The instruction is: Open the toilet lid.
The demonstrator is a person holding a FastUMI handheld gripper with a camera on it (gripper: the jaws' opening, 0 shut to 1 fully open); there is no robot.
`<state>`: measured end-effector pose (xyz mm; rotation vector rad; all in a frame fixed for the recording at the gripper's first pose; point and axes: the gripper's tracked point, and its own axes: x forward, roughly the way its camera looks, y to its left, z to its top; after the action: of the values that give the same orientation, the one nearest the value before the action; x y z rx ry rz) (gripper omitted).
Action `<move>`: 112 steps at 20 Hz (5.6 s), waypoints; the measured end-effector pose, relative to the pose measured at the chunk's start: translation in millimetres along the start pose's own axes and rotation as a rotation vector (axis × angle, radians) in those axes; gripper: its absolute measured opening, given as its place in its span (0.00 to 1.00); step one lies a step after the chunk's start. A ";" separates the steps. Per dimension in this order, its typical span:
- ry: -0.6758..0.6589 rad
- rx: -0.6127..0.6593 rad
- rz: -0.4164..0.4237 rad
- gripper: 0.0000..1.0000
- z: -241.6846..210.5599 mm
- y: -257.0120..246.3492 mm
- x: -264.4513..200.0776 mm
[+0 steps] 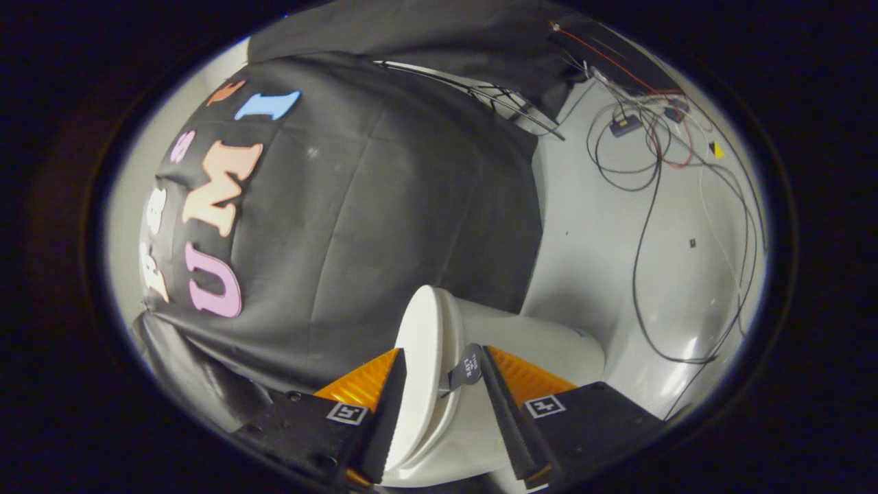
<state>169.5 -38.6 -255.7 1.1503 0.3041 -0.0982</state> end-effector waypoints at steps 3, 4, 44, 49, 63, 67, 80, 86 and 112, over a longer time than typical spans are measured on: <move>0.012 0.070 0.018 0.68 -3.5 -16.8 15.5; 0.016 0.091 0.029 0.68 -4.6 -20.2 20.4; 0.069 -0.811 0.263 0.09 -189.8 355.3 -19.8; 0.137 -0.983 0.287 0.09 -252.3 379.9 -17.6; 0.397 -1.283 0.422 0.11 -368.3 399.9 25.3; 0.432 -1.308 0.441 0.11 -368.5 398.6 28.6; 0.348 -1.314 0.574 0.49 -341.5 429.6 22.8; 0.300 -1.332 0.537 0.56 -282.8 426.3 -3.0; 0.070 -1.274 0.174 0.59 104.5 256.5 -62.8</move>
<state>188.4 -33.6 27.7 -0.0903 0.2518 0.2669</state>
